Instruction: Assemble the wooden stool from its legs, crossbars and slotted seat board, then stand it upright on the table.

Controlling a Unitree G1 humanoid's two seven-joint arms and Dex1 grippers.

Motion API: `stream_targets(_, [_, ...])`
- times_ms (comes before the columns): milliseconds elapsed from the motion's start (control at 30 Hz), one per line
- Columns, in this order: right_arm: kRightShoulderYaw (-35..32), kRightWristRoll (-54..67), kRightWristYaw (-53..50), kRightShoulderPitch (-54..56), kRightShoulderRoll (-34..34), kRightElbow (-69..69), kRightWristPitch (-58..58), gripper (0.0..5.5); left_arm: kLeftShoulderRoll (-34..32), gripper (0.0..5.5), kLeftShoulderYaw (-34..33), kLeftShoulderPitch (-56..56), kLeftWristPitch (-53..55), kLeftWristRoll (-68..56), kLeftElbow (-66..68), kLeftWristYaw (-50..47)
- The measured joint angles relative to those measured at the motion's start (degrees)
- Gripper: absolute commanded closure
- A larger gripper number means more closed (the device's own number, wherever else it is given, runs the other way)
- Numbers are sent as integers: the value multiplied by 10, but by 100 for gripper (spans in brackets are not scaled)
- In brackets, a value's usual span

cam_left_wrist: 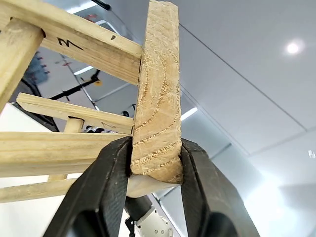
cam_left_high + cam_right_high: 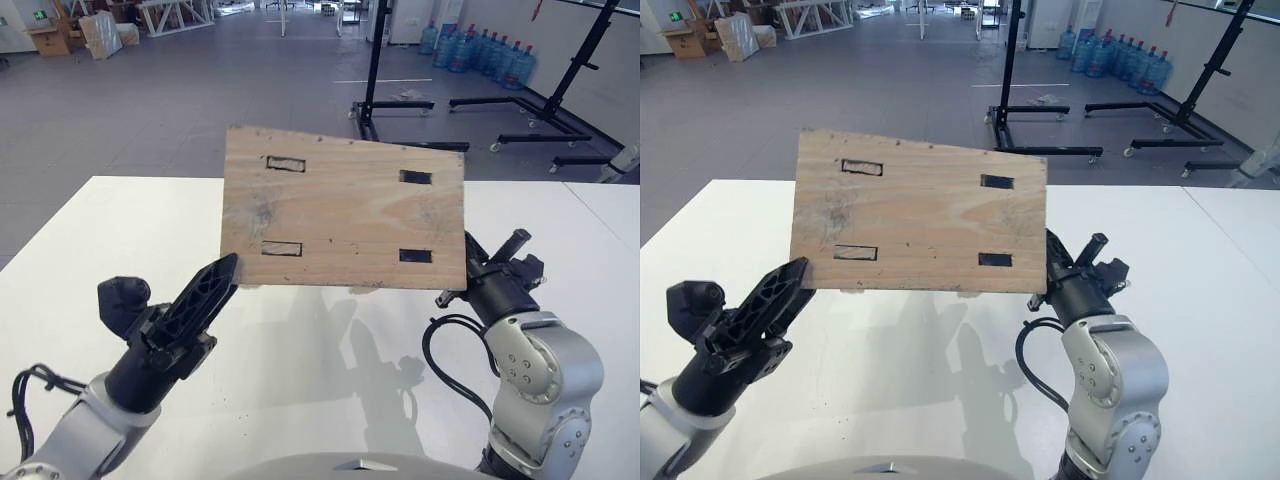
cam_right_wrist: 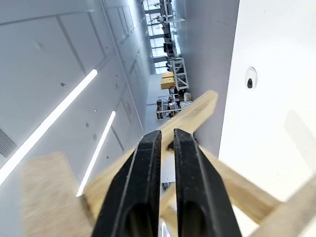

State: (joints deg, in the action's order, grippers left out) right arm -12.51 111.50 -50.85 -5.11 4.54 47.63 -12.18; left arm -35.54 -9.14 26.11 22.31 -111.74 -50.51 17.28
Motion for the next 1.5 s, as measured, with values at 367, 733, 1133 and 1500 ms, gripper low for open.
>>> stream_targets(367, [25,-1,133,55,-29,-42,-30,550,5,198,41,-51,11,28,16,21])
stream_targets(733, [7,-52,544,20,-307,-273,-318,550,-26,140,33,-105,51,256,104,118])
stream_targets(1133, [31,-361,729,-14,-327,-359,-293,550,-37,140,64,-90,112,335,117,248])
stream_targets(1500, [-90,-410,884,-64,-377,-365,-281,550,-41,140,-43,-75,105,385,153,288])
